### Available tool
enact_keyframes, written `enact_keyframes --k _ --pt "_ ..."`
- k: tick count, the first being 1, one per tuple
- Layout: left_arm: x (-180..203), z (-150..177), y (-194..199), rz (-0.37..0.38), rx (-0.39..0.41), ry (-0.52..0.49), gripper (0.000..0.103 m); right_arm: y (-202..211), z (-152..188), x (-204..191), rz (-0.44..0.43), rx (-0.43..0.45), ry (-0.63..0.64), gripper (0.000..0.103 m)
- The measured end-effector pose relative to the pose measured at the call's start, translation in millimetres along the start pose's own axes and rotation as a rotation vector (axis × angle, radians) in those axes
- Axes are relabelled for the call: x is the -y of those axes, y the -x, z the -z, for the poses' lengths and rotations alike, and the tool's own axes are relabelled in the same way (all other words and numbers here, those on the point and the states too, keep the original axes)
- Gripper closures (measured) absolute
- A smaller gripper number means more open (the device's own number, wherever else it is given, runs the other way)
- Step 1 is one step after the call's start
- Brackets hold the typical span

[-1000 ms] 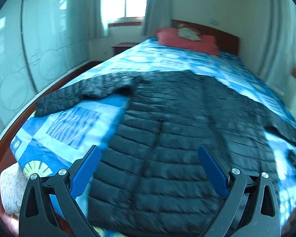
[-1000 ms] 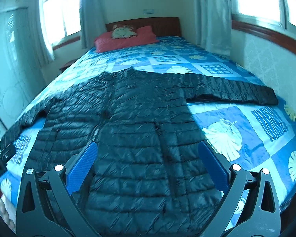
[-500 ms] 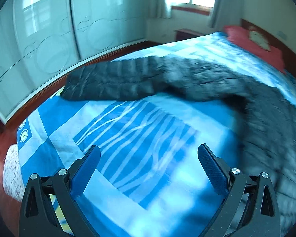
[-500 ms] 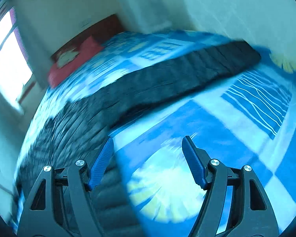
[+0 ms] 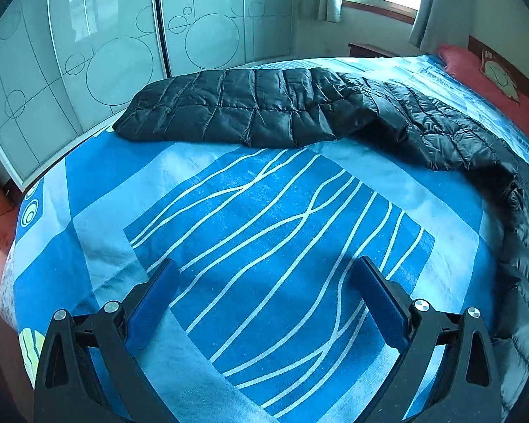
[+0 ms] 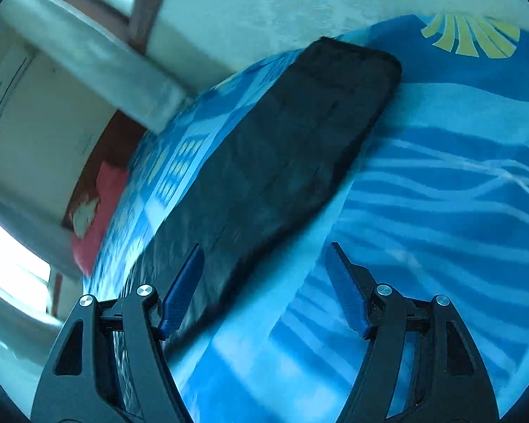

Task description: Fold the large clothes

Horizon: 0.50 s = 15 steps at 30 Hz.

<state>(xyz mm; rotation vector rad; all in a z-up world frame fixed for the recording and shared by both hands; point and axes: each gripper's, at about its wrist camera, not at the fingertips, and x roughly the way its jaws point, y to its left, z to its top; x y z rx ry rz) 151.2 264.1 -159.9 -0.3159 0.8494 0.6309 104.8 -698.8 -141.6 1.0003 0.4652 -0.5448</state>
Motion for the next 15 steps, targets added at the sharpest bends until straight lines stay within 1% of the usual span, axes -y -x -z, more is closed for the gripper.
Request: enact_keyframes --k 3,6,8,13,15 --pt "1.5 1.5 -0.7 -0.003 0.009 0.0 0.004 -10.3 -14.8 2.0 0.02 0.028 0.025 0.031" --pt "3.0 0.7 -2.4 -0.011 0.011 -0.005 0.004 -17.3 -27.1 11.4 -0.019 0.058 -0.001 0.031" --pt "3.1 0.4 -3.6 -0.012 0.012 -0.004 0.004 -20.8 -34.0 15.4 -0.017 0.097 -0.025 0.031" --pt "3.3 -0.1 -4.3 -0.012 0.013 -0.005 0.004 -20.5 -48.9 32.3 -0.062 0.161 -0.136 0.031" --pt "3.4 0.1 -4.0 -0.016 0.014 -0.007 0.004 -20.4 -49.9 34.3 -0.052 0.141 -0.18 0.031"
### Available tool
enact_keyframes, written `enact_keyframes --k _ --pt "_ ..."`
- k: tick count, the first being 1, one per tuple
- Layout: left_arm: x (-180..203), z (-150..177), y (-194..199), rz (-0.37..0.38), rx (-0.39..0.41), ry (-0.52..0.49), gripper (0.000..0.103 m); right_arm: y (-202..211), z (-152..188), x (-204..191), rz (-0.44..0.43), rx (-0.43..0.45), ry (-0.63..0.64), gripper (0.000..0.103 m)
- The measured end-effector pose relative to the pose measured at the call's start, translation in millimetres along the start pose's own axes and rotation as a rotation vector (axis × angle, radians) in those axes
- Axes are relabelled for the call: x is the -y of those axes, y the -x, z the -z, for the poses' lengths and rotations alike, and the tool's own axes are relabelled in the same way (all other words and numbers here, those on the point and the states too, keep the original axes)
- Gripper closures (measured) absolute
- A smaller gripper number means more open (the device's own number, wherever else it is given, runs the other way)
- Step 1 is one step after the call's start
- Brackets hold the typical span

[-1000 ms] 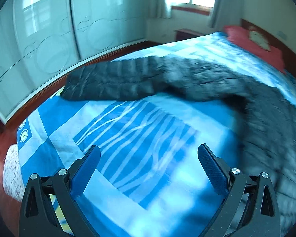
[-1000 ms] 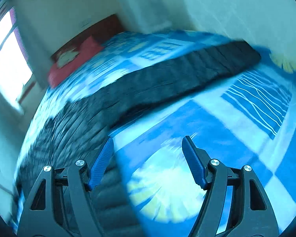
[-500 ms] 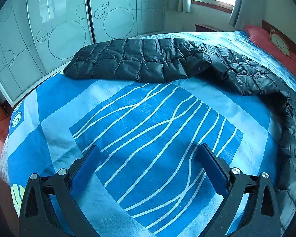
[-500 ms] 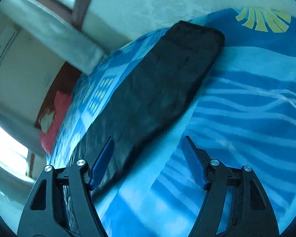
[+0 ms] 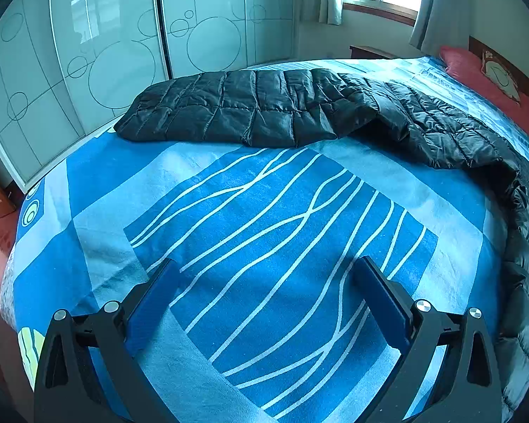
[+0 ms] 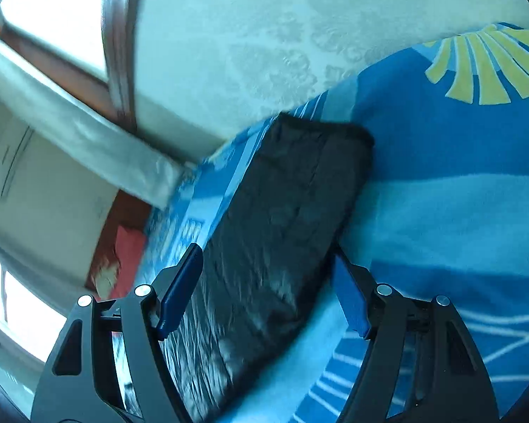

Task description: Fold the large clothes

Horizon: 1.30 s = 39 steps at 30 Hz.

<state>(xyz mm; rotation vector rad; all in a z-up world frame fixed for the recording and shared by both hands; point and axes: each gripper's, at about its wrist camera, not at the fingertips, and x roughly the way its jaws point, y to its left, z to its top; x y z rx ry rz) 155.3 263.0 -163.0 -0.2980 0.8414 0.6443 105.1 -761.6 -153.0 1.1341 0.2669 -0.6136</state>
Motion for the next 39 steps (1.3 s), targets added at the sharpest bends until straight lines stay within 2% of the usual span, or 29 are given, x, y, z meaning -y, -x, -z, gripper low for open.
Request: enact_keyframes --k 2,6,9,12,14,16,18,20,23,24,26,27,28,31,34,39 --pt "-0.7 0.6 0.4 0.0 0.002 0.0 0.004 2.9 8.7 -2.6 -0.041 -0.032 -0.051 0.031" --pt "-0.1 1.0 -0.3 -0.003 0.003 -0.001 0.004 -1.7 33.2 -13.1 -0.049 -0.117 -0.019 0.031" --pt "-0.2 0.7 -0.5 -0.003 0.004 0.0 0.004 -1.9 46.7 -27.0 -0.008 -0.119 0.077 0.031" --pt "0.5 1.0 -0.5 -0.004 0.004 0.0 0.004 -2.4 62.1 -28.8 -0.079 -0.177 0.004 0.031" --pt "0.5 1.3 -0.3 -0.006 0.007 0.0 0.004 -8.4 71.4 -36.6 -0.095 -0.221 0.017 0.031" --pt "0.2 0.4 -0.8 -0.006 0.006 0.0 0.004 -12.2 71.3 -40.8 -0.083 -0.204 0.041 0.031" --pt "0.4 0.7 -1.0 -0.003 0.005 0.002 0.004 -17.9 61.5 -35.9 -0.075 -0.167 -0.001 0.031" --pt "0.2 0.9 -1.3 -0.001 0.005 0.003 0.004 -18.7 43.5 -29.3 -0.072 -0.087 -0.044 0.031" --pt "0.0 0.7 -1.0 -0.002 0.006 0.003 0.004 -18.2 23.3 -25.0 -0.033 0.005 -0.033 0.031" --pt "0.1 0.4 -1.2 -0.003 0.006 0.002 0.004 -19.7 18.7 -22.5 -0.018 0.014 -0.029 0.033" --pt "-0.3 0.9 -1.1 -0.002 0.006 0.003 0.004 -27.3 9.6 -15.5 0.01 -0.005 -0.015 0.058" --pt "-0.3 1.2 -0.9 -0.002 0.006 0.003 0.004 -31.6 7.3 -13.2 0.026 -0.03 -0.009 0.082" --pt "-0.3 1.3 -0.8 -0.002 0.006 0.003 0.004 -32.3 6.3 -11.9 0.034 -0.046 -0.001 0.092" --pt "0.1 0.8 -1.1 -0.003 0.007 0.002 0.004 -20.7 9.8 -30.6 0.047 -0.029 0.095 0.094" --pt "-0.2 1.2 -1.0 -0.004 0.007 0.001 0.004 -3.7 28.0 -77.3 0.024 -0.013 0.266 0.095" --pt "-0.1 1.3 -1.4 -0.004 0.009 0.001 0.004 14.0 90.9 -169.1 -0.063 -0.035 0.55 0.095"
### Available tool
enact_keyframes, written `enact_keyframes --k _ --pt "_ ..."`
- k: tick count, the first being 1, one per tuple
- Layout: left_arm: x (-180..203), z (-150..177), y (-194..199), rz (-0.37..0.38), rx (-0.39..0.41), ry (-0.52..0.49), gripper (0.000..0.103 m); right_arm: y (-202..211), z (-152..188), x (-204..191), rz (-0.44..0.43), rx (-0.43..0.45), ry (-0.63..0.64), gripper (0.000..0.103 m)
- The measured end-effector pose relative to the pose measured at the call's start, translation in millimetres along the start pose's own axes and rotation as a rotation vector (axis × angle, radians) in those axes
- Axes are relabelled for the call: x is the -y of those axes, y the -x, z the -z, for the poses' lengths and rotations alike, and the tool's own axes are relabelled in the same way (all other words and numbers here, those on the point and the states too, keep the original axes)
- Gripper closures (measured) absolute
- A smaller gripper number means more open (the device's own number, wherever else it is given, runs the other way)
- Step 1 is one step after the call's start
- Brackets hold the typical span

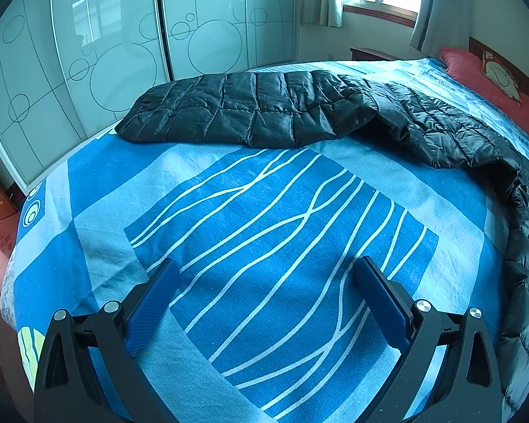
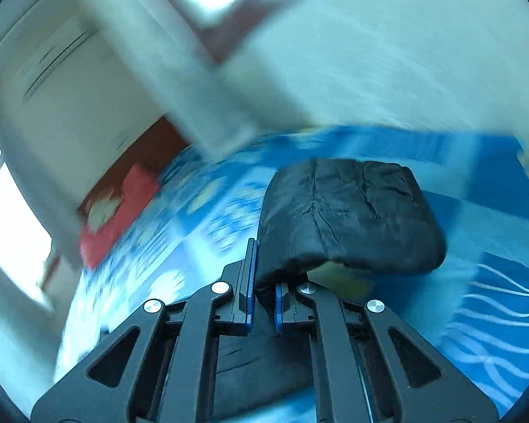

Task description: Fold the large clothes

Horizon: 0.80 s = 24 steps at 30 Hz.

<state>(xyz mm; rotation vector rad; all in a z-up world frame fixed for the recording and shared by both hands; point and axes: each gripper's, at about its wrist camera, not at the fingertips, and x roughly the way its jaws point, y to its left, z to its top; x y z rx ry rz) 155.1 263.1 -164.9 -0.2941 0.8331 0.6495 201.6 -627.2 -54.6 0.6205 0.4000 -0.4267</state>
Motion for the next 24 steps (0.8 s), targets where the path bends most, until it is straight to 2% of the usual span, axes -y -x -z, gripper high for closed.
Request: enact_keyframes --k 3,6,12,15,19,24 --pt "-0.8 0.4 -0.5 0.002 0.003 0.001 0.004 3.8 25.5 -75.4 -0.067 -0.035 0.164 0.095" --pt "-0.7 0.6 -0.7 0.002 0.004 0.001 0.004 0.8 66.8 -155.8 -0.124 -0.085 0.333 0.095" --pt "-3.3 1.5 -1.1 0.012 0.009 0.008 0.004 -6.3 155.5 -277.2 -0.217 -0.182 0.571 0.095" --pt "-3.6 1.8 -1.2 0.015 0.012 0.01 0.004 -3.0 197.2 -317.2 -0.248 -0.228 0.648 0.095" --pt "-4.3 2.0 -1.2 0.018 0.014 0.011 0.004 -3.3 263.5 -374.1 -0.273 -0.287 0.816 0.095" --pt "-3.9 2.1 -0.8 0.019 0.015 0.012 0.004 -6.5 328.2 -405.7 -0.26 -0.352 0.994 0.095"
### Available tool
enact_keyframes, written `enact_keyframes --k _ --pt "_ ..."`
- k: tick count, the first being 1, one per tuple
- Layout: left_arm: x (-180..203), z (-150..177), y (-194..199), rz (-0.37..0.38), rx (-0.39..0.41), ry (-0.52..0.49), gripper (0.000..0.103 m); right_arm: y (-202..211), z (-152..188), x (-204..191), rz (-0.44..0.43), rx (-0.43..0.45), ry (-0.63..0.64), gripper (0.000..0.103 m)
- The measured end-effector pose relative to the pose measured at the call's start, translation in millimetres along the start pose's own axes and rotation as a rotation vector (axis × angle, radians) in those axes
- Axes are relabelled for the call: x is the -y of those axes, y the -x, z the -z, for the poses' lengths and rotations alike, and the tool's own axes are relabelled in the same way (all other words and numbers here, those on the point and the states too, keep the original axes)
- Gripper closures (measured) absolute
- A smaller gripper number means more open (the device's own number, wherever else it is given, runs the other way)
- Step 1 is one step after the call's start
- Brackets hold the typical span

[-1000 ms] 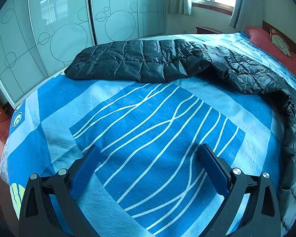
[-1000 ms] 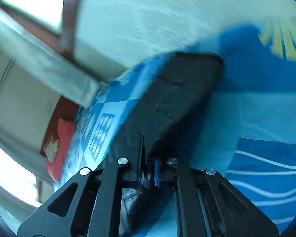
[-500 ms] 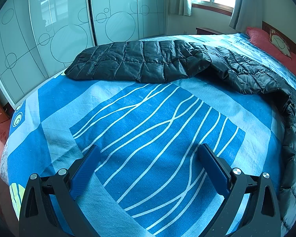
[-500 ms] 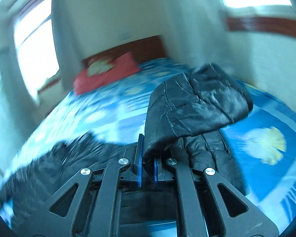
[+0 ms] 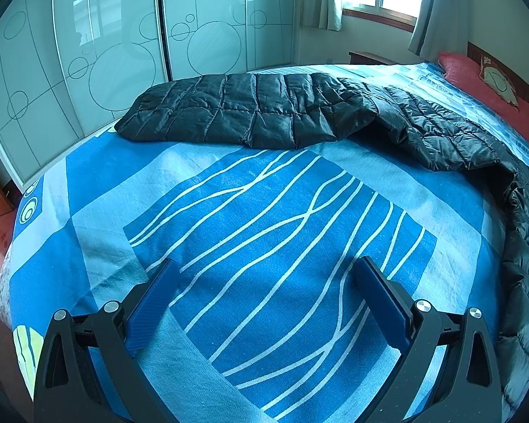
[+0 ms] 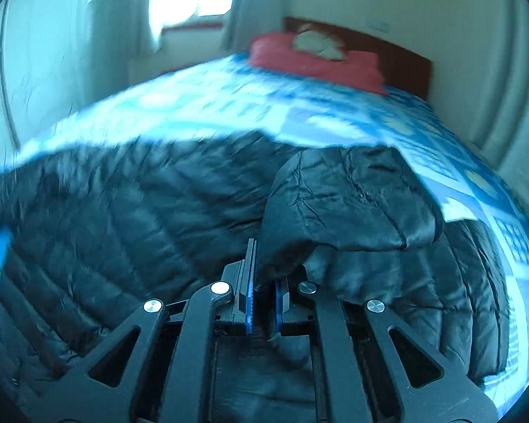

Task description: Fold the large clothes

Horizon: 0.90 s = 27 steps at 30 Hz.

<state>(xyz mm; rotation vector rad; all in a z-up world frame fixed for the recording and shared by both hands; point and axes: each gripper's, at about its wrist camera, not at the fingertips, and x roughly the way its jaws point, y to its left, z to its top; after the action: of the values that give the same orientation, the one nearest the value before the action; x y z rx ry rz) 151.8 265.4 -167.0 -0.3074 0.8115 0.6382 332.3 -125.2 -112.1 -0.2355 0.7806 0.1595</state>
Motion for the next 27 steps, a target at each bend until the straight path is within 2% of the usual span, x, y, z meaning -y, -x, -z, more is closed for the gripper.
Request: enact_keyframes --k 3,8,11,14,17,20,22,25,27 --pt "-0.1 -0.1 0.0 0.001 0.0 0.001 0.004 -8.0 5.0 -23.5 0.008 -0.034 0.069 0.09" --pt "0.0 0.2 0.1 0.0 0.001 0.001 0.004 -9.7 7.9 -33.6 -0.011 -0.053 0.095 0.076" --pt "0.1 -0.1 -0.1 0.001 0.001 0.001 0.004 -8.8 8.0 -35.8 -0.025 -0.06 0.105 0.07" --pt "0.0 0.4 0.0 0.0 0.001 0.0 0.004 -4.5 5.2 -41.9 -0.083 -0.054 0.109 0.058" --pt "-0.1 0.5 -0.1 0.0 0.0 0.0 0.004 3.9 1.5 -44.0 -0.155 -0.047 0.088 0.054" --pt "0.3 1.2 0.4 -0.001 0.001 0.0 0.004 22.0 -1.1 -22.5 -0.237 -0.032 -0.004 0.054" --pt "0.4 1.3 0.2 -0.001 0.001 0.0 0.004 35.7 -2.3 2.6 -0.25 -0.007 -0.071 0.054" --pt "0.2 1.6 0.3 0.0 0.001 0.0 0.004 53.3 -0.7 59.8 -0.221 0.032 -0.19 0.055" --pt "0.4 1.3 0.0 0.0 0.001 0.0 0.004 58.9 6.2 112.8 -0.152 0.038 -0.284 0.059"
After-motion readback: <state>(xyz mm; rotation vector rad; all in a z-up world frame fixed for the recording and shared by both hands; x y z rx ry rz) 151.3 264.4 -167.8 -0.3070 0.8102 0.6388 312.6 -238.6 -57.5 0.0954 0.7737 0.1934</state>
